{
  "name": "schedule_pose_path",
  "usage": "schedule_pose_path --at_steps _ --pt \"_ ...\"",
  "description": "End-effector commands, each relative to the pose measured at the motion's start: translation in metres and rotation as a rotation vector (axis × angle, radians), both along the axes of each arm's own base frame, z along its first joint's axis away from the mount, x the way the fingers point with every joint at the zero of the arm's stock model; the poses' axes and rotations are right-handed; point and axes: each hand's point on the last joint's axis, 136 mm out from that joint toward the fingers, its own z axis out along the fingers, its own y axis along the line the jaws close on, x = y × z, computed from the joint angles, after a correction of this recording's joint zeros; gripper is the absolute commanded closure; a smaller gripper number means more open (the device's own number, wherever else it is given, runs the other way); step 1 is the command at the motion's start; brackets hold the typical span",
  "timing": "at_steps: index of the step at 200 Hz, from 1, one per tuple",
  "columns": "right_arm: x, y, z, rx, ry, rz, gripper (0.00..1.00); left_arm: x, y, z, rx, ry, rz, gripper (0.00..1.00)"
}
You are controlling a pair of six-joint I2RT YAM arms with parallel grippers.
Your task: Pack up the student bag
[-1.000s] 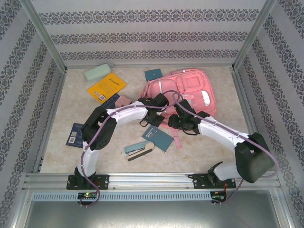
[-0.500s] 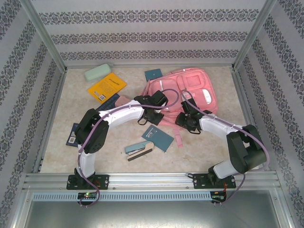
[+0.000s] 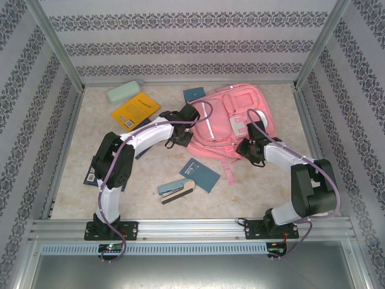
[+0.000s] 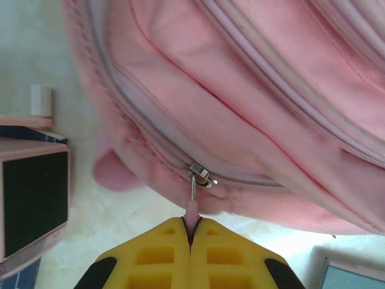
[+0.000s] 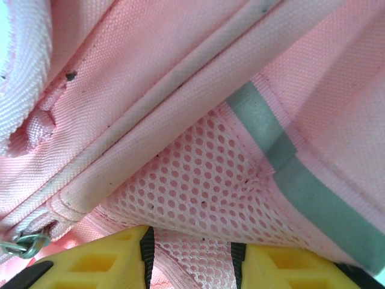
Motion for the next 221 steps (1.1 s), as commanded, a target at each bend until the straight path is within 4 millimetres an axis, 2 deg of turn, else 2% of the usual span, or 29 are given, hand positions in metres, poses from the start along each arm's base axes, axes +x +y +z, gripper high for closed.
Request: schedule_pose_path --at_steps 1,22,50,62,90,118,144,164,185,204,221 --pt "0.001 -0.002 0.019 -0.026 -0.03 0.061 0.56 -0.009 0.001 0.005 -0.013 0.054 -0.018 1.0" --pt "-0.001 0.03 0.037 0.006 -0.087 0.167 0.56 -0.017 -0.025 0.018 -0.104 0.053 -0.071 1.0" --pt "-0.017 0.064 0.039 0.012 -0.096 0.228 0.56 -0.03 -0.061 0.038 -0.203 0.06 -0.135 1.0" --pt "-0.024 0.07 0.035 0.026 -0.088 0.217 0.56 -0.035 -0.075 0.047 -0.238 0.06 -0.161 1.0" --pt "-0.041 0.068 0.022 0.072 -0.051 0.155 0.59 -0.048 -0.109 0.067 -0.318 0.07 -0.215 1.0" --pt "-0.056 0.049 0.007 0.055 -0.006 0.072 0.6 -0.066 -0.138 0.077 -0.377 0.087 -0.269 1.0" --pt "-0.06 0.014 -0.01 0.031 0.034 -0.055 0.61 -0.081 -0.149 0.08 -0.384 0.1 -0.306 1.0" --pt "-0.048 -0.018 -0.008 0.003 0.015 -0.135 0.61 -0.097 -0.16 0.076 -0.409 0.134 -0.338 1.0" --pt "-0.025 -0.042 0.002 -0.028 -0.015 -0.157 0.6 -0.114 -0.169 0.065 -0.401 0.164 -0.371 1.0" --pt "-0.004 -0.057 0.007 -0.051 0.0 -0.147 0.6 -0.123 -0.177 0.052 -0.405 0.201 -0.381 1.0" --pt "0.008 -0.062 0.014 -0.058 0.008 -0.136 0.59 -0.123 -0.175 0.041 -0.38 0.21 -0.374 1.0"
